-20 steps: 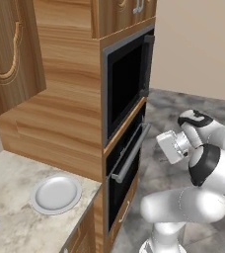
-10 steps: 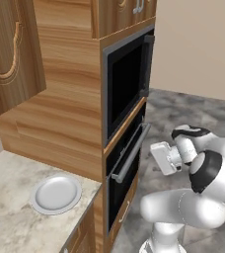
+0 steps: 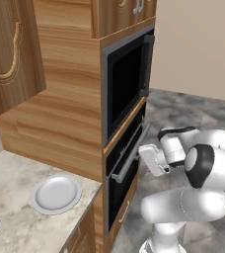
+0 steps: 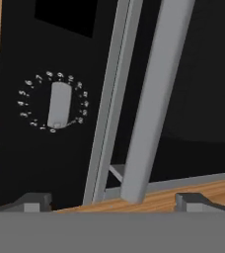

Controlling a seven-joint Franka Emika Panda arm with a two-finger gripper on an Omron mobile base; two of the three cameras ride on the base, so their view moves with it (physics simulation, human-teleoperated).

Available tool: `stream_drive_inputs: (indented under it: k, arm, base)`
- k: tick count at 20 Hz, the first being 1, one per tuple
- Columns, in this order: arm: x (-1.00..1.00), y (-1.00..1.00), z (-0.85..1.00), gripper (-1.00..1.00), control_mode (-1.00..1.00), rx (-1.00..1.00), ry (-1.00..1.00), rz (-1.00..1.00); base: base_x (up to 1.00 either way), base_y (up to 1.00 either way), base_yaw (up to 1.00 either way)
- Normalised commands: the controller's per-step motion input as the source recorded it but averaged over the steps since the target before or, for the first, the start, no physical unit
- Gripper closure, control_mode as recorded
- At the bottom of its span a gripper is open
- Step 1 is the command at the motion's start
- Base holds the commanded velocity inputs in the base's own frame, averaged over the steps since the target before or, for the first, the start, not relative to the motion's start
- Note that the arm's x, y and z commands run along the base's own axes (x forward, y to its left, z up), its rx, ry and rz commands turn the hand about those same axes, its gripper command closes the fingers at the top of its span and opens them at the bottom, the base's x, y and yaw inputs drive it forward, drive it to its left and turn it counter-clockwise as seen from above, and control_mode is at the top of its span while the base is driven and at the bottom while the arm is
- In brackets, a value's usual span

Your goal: Take the baked cake out of the oven and place it on the plate for cooling. Then close the oven door.

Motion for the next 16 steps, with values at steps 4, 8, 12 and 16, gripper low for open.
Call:
stream_drive_inputs:
  k: [4, 8, 12, 16]
  arm:
    - [0.36, 0.18, -0.30, -1.00, -1.00, 0.02, 0.00, 0.00]
    - [0.26, 0.04, -0.37, -1.00, -1.00, 0.06, 0.00, 0.00]
    - [0.28, 0.00, -0.33, -1.00, -1.00, 0.08, 0.00, 0.00]
    - [0.27, 0.00, -0.32, -1.00, -1.00, 0.08, 0.00, 0.00]
  base:
    - [0.00, 0.00, 0.00]
    - [0.00, 0.00, 0.00]
    - [0.00, 0.00, 0.00]
    - [0.00, 0.00, 0.00]
